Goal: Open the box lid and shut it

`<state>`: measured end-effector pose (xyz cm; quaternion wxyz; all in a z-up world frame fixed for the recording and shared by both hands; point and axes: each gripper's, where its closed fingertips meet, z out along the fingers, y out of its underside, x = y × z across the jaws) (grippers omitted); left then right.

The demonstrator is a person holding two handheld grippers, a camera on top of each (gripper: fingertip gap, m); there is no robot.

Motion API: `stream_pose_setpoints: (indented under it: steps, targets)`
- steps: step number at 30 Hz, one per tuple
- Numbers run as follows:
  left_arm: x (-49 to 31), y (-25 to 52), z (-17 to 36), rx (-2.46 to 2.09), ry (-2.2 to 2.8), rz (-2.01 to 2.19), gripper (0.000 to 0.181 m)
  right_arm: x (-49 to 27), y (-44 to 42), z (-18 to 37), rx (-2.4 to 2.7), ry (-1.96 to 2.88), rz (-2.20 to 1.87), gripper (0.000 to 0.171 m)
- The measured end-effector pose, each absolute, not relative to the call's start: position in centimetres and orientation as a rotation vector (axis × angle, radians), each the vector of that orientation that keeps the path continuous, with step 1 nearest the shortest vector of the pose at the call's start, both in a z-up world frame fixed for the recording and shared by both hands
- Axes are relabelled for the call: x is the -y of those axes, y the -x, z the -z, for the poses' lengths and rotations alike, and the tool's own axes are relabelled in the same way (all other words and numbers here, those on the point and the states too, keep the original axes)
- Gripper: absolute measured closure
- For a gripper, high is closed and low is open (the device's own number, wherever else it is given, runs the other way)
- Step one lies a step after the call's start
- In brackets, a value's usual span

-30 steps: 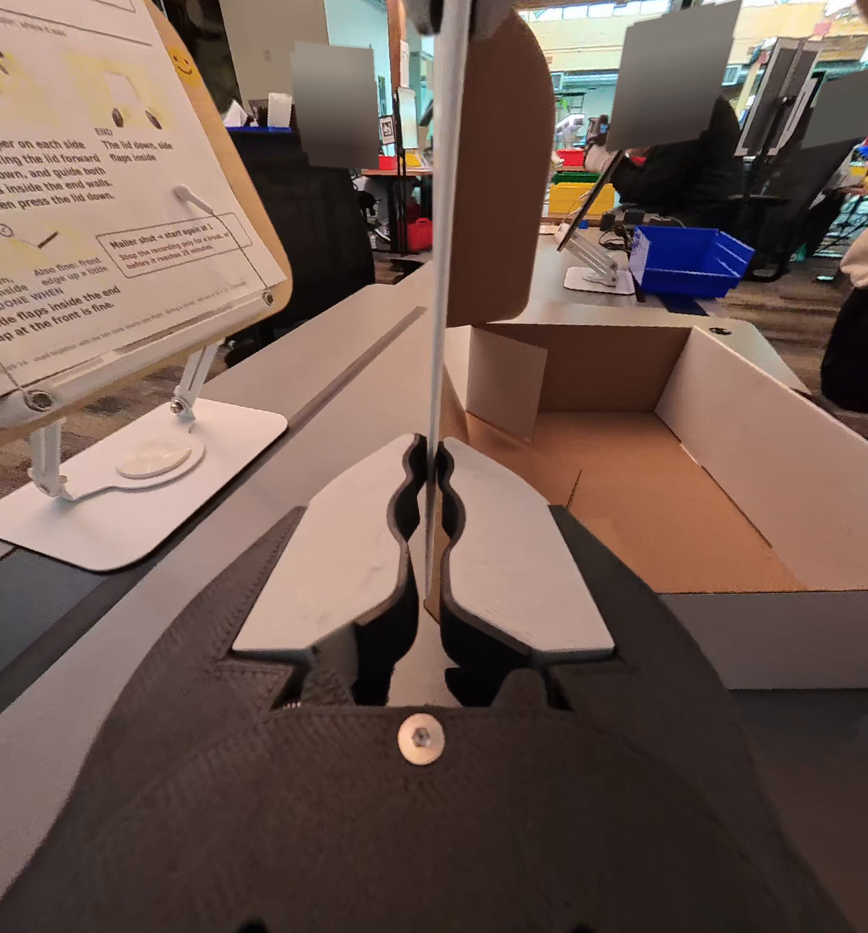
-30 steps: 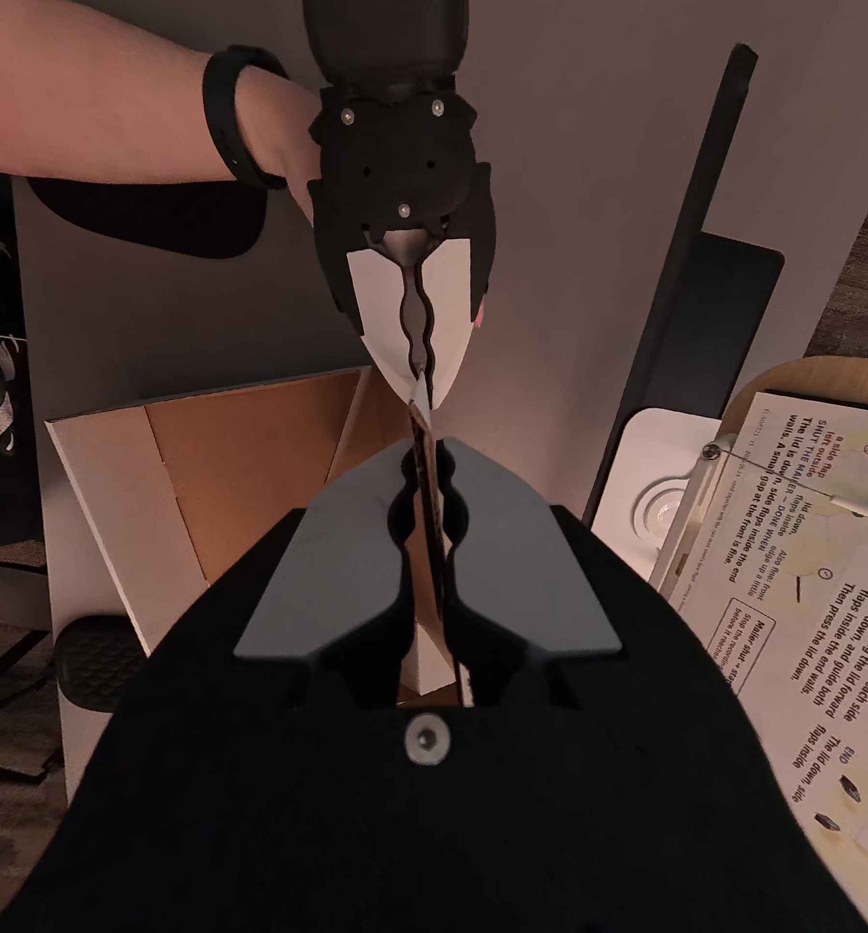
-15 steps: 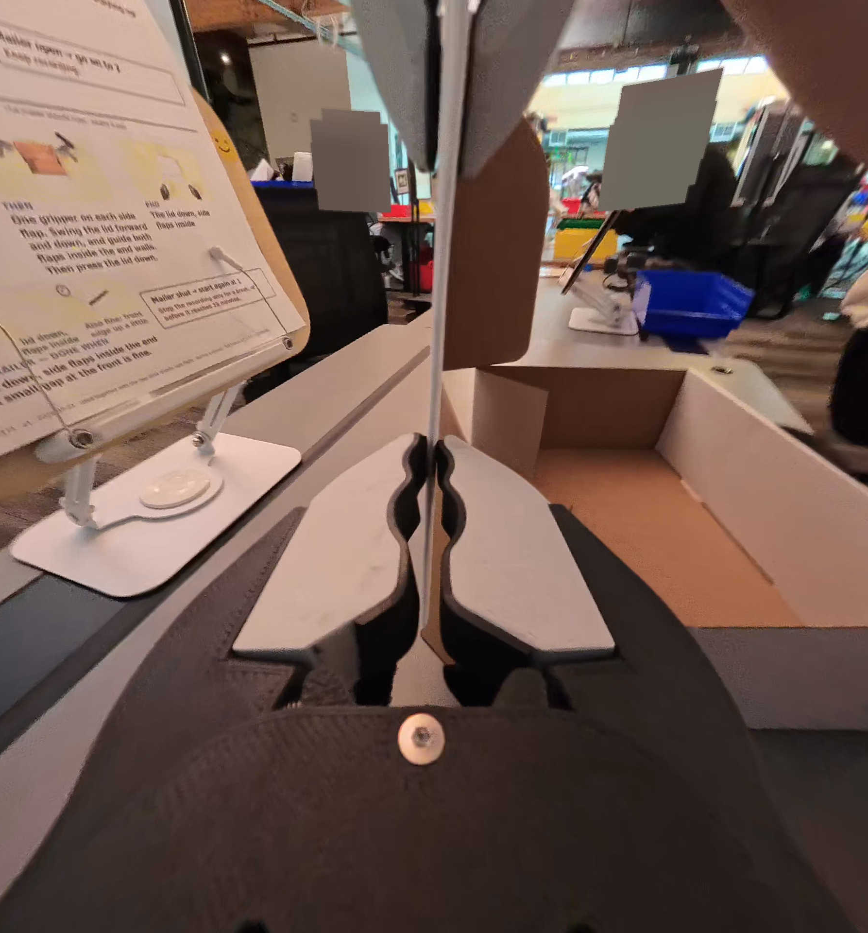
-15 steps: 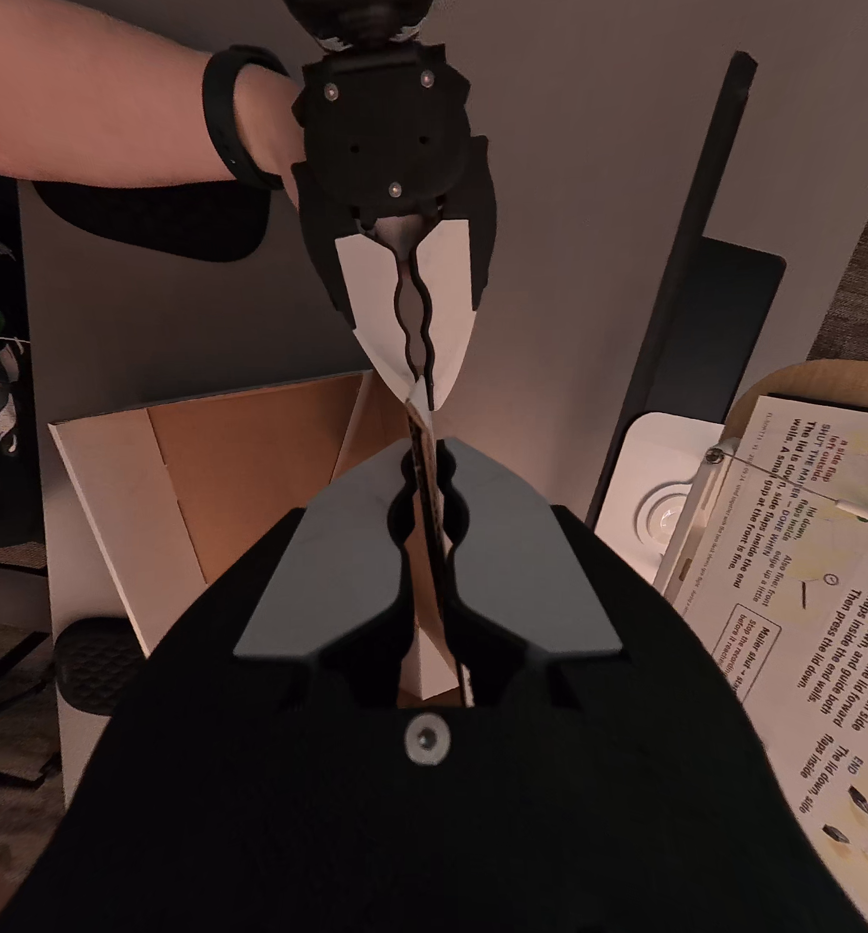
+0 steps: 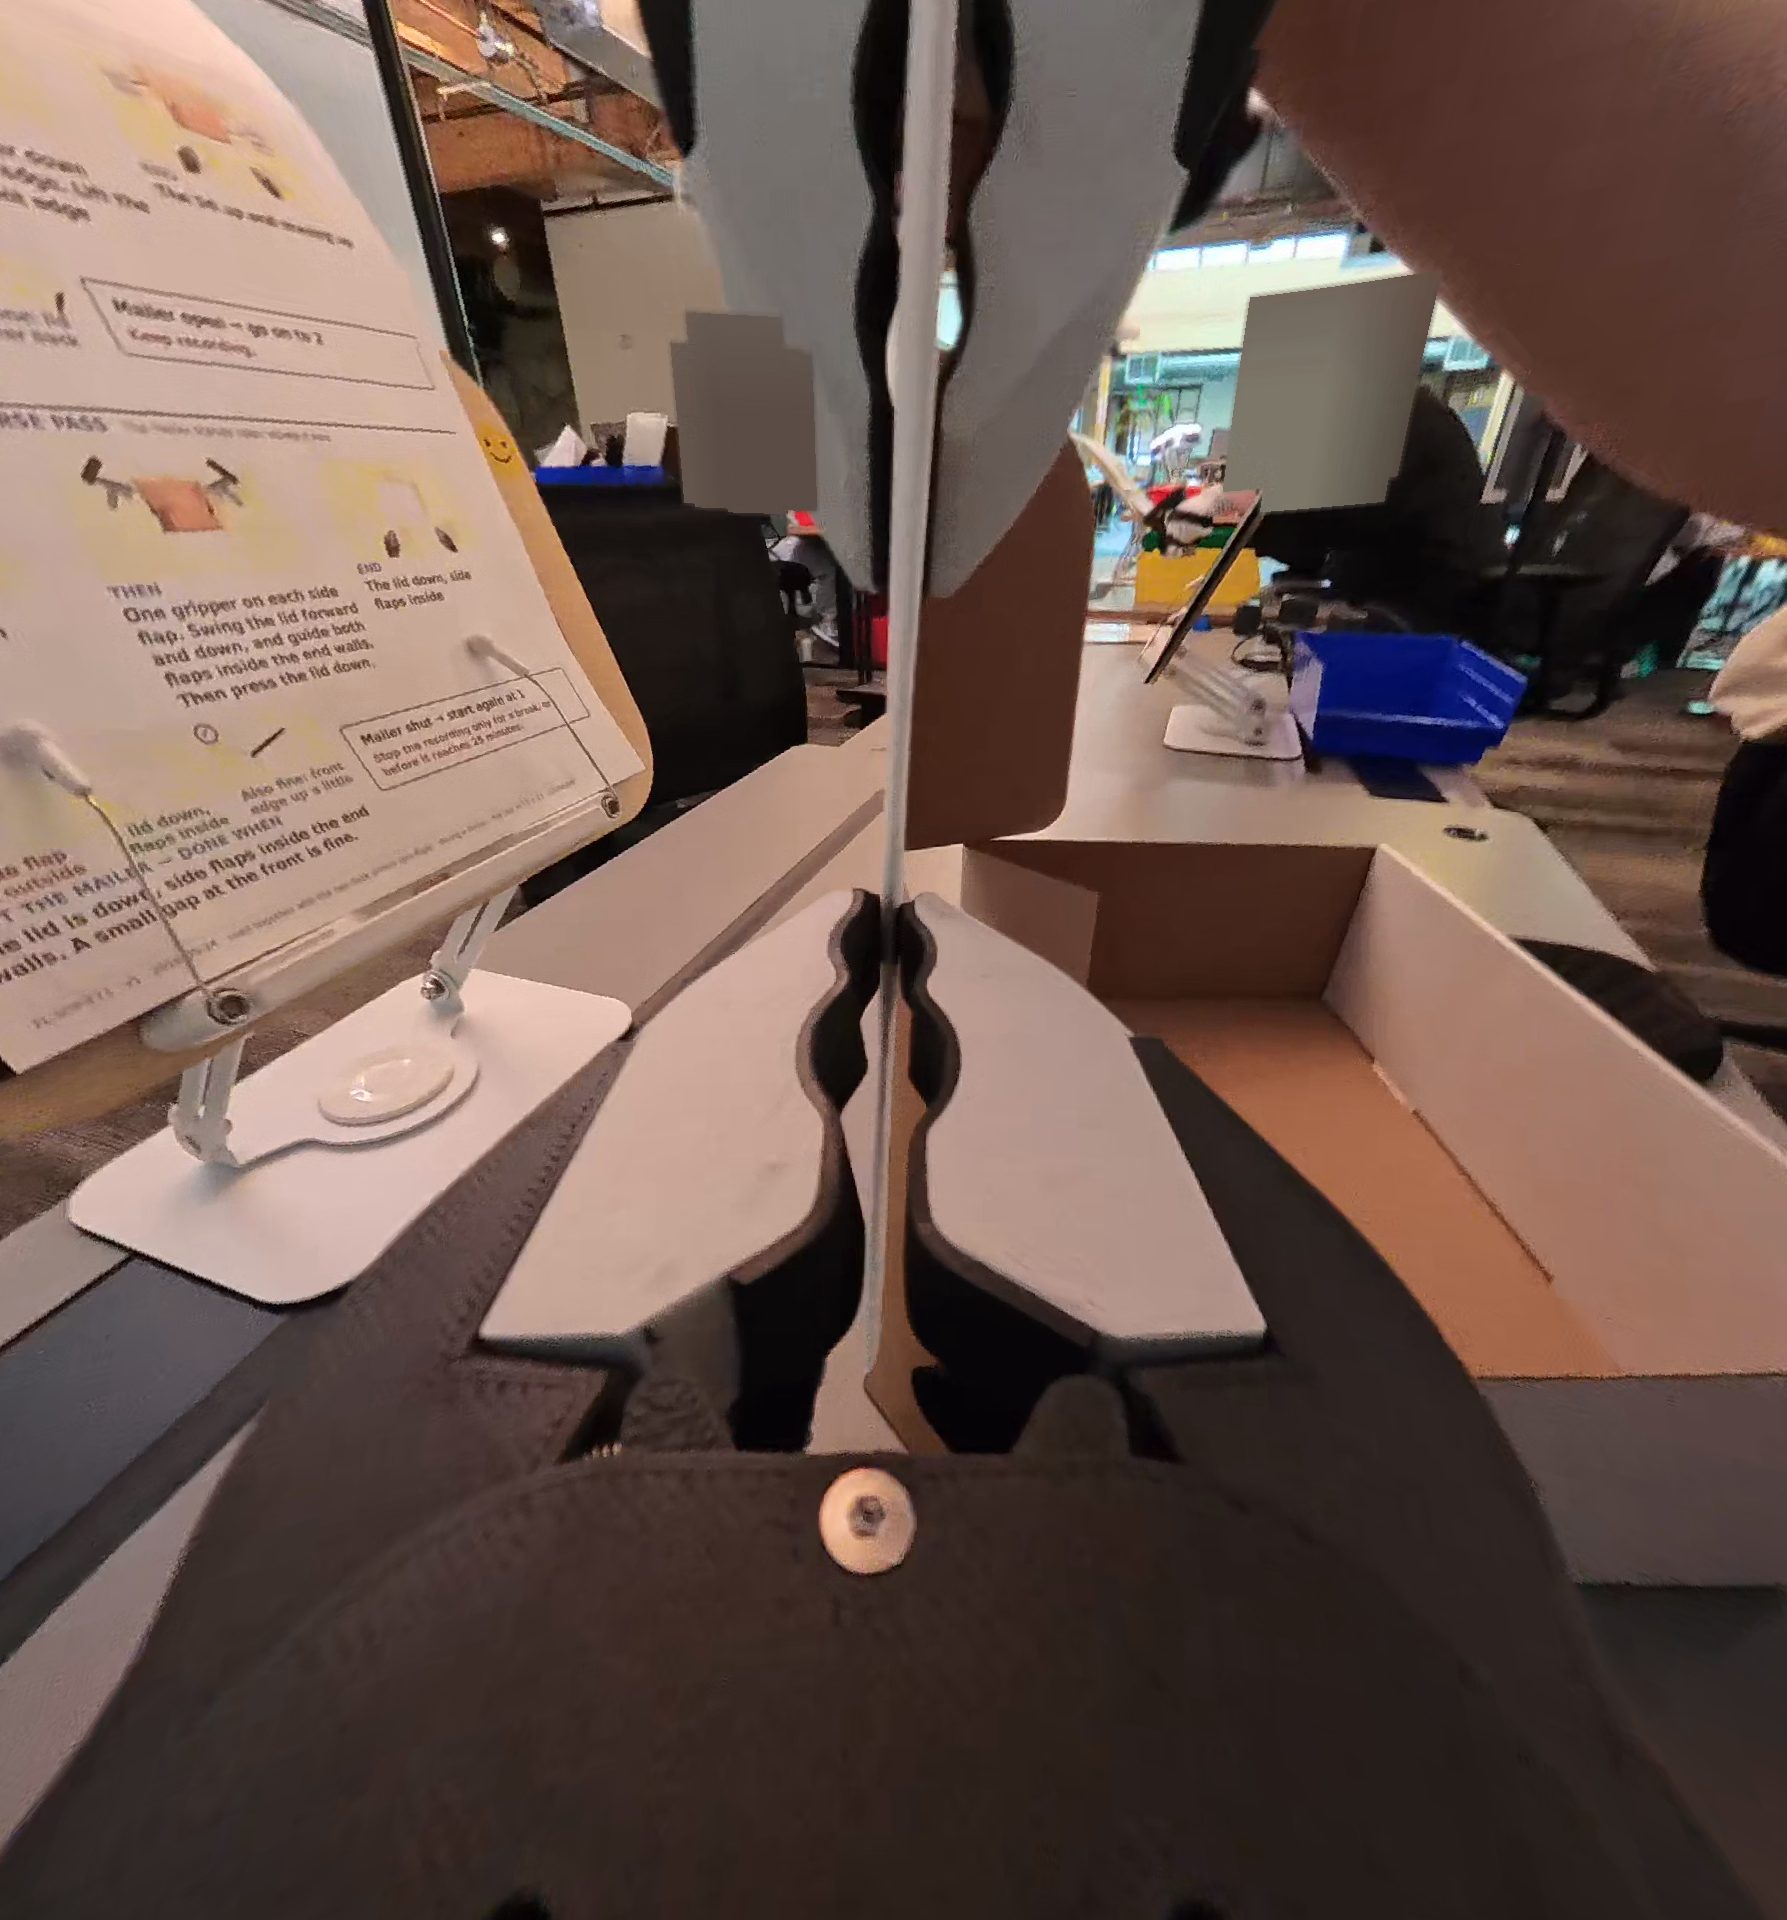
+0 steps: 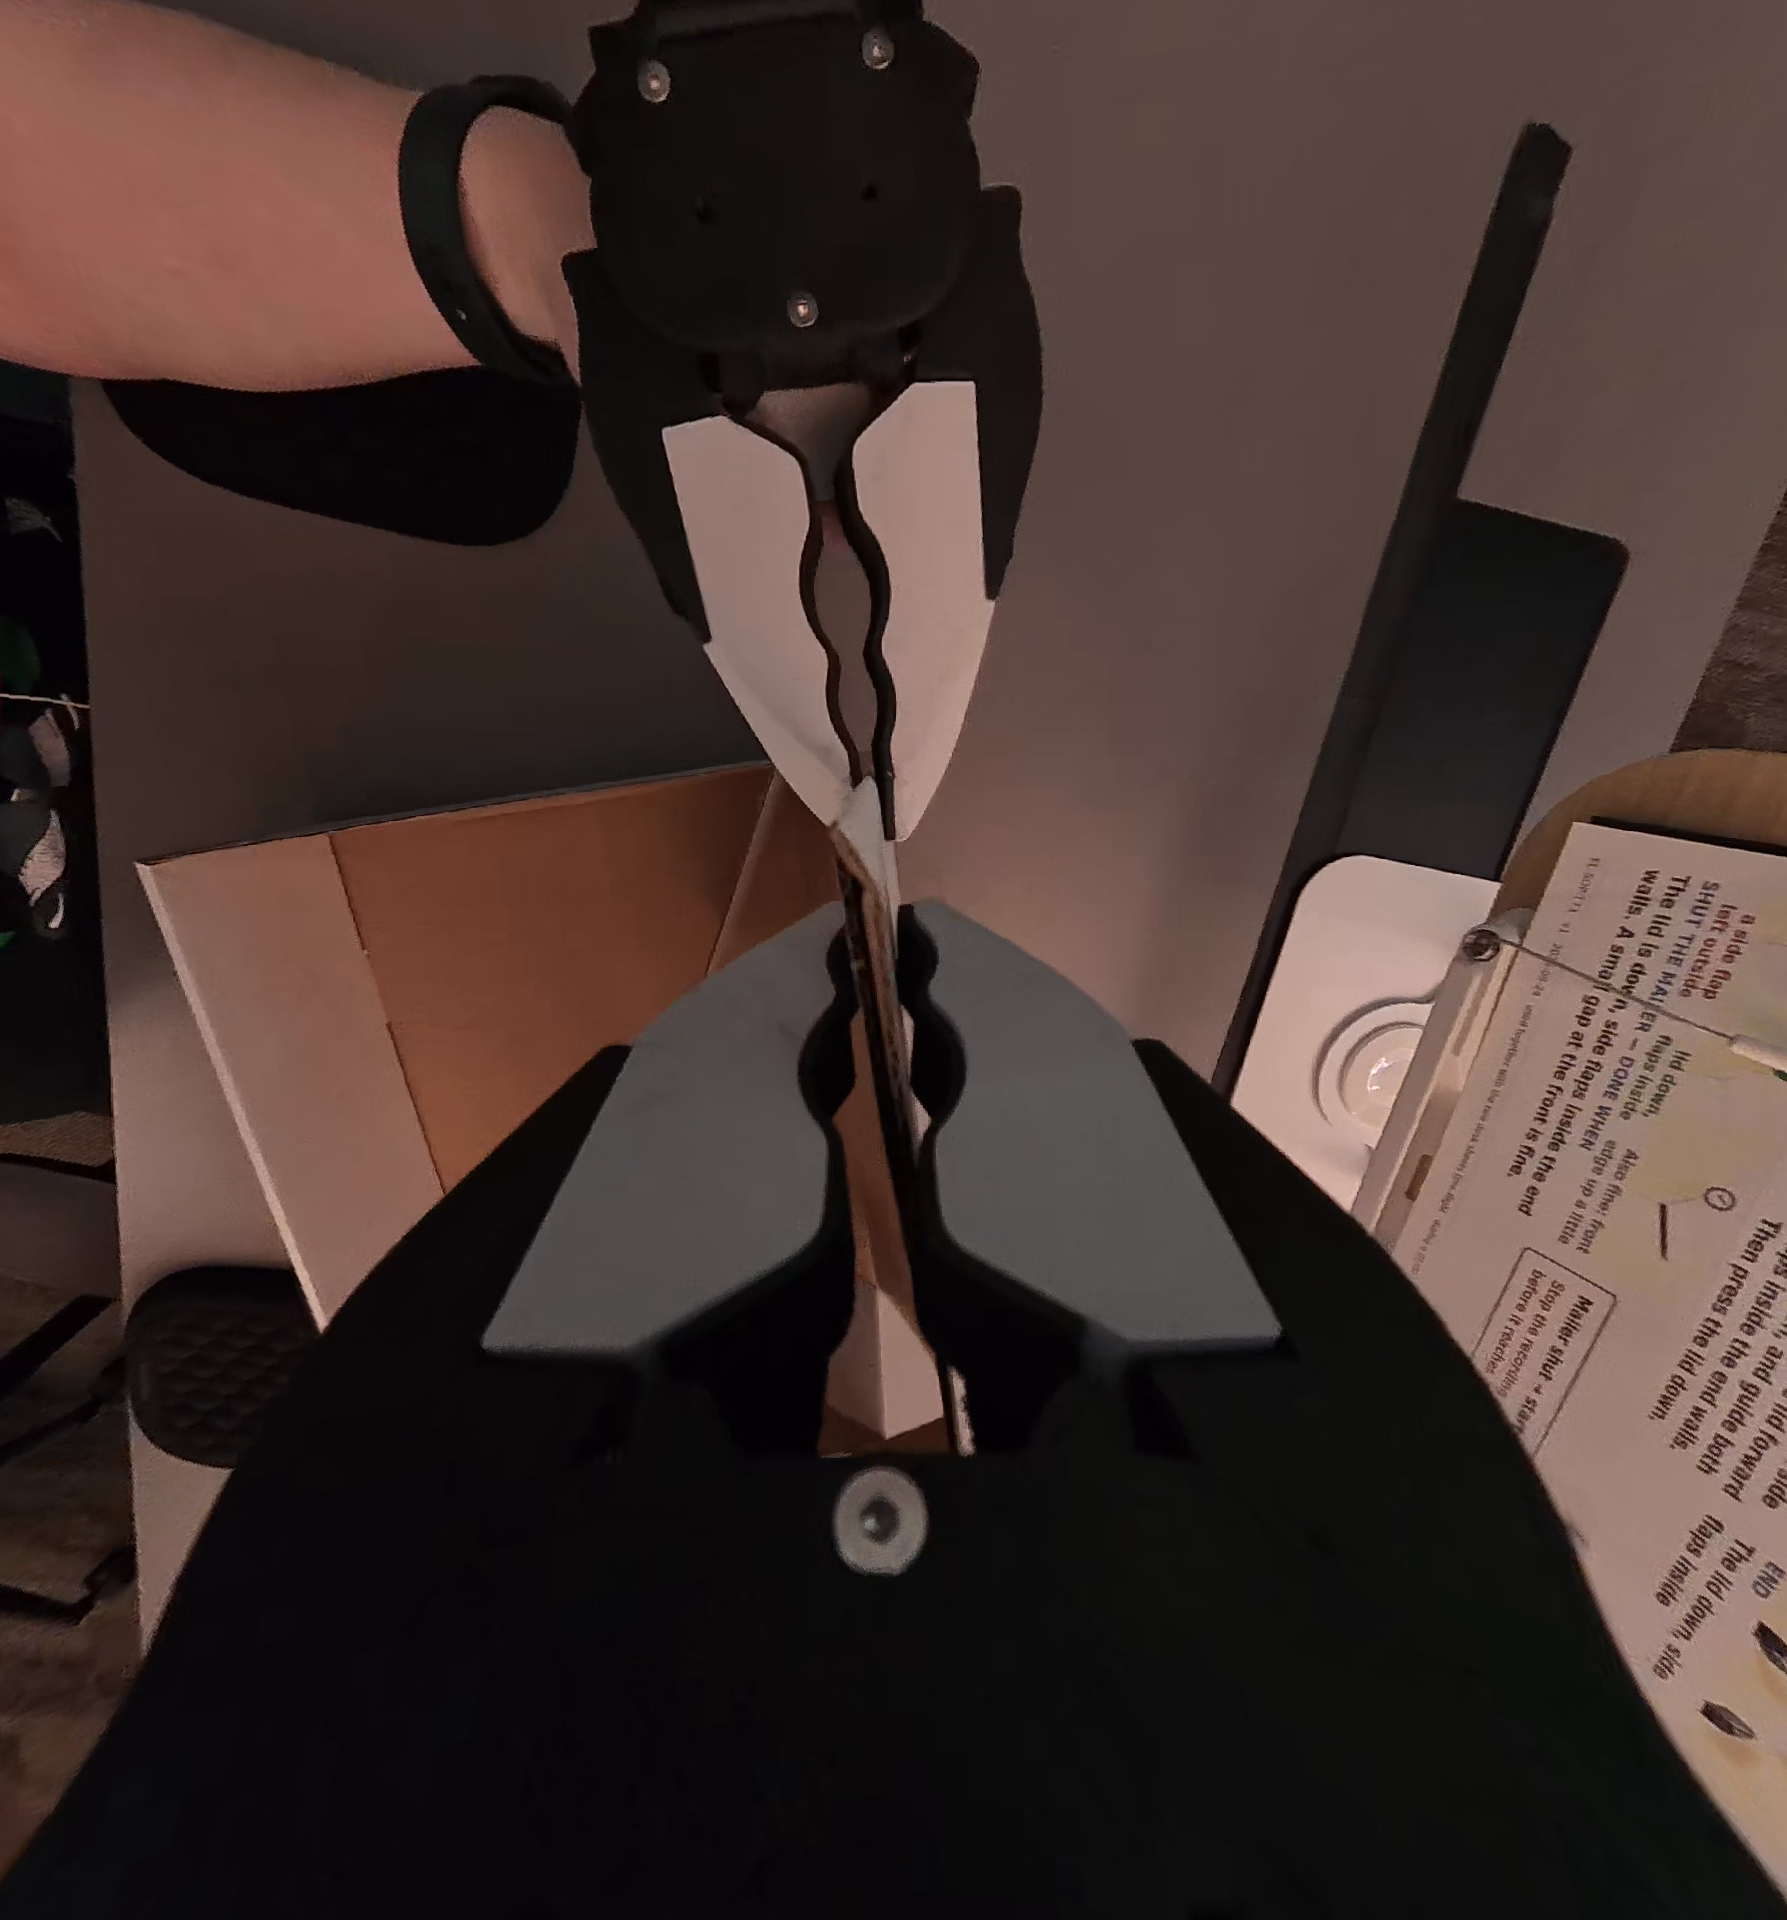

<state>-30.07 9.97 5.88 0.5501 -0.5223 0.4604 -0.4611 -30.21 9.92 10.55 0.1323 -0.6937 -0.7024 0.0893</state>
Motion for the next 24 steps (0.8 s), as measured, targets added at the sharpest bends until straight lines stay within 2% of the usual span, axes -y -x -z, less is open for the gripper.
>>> stream_pose_setpoints:
  steps: [14,16,24]
  targets:
    - [-10.8,31.0,-4.4,-1.075,1.265,1.162,0.178,-10.7,31.5,-9.9,2.053,2.007,-0.211,0.166]
    - [-11.2,31.1,-3.8,-1.072,1.311,1.181,0.173,-10.9,31.4,-9.9,2.048,2.014,-0.201,0.166]
    - [-11.3,30.8,-3.2,-1.069,1.310,1.203,0.178,-11.1,31.4,-9.8,2.039,2.029,-0.208,0.166]
